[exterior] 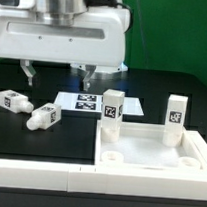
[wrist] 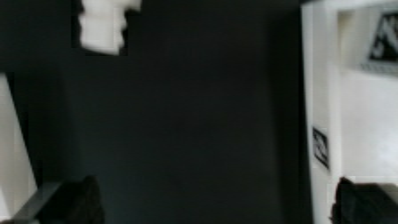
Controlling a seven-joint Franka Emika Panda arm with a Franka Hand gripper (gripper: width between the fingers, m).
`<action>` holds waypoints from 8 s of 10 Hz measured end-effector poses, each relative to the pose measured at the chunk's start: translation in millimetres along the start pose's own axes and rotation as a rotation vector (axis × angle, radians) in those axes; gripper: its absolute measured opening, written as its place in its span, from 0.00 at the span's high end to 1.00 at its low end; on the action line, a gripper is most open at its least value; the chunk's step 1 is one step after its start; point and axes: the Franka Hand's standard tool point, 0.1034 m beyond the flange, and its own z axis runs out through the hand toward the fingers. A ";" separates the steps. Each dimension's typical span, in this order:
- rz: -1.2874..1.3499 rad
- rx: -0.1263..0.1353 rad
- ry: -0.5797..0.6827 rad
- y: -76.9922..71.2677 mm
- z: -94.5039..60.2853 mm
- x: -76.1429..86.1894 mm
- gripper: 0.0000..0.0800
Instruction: Assemble square table
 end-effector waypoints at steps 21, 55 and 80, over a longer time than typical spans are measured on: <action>0.083 0.051 -0.175 51.0 89.9 -59.1 0.64; -2.899 -0.021 -0.072 11.5 89.7 -130.3 0.64; -1.041 -0.090 0.020 22.0 26.5 -109.4 0.19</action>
Offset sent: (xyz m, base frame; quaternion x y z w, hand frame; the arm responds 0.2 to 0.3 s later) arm 0.0000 0.0000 0.0000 0.0000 0.0000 0.0000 1.0000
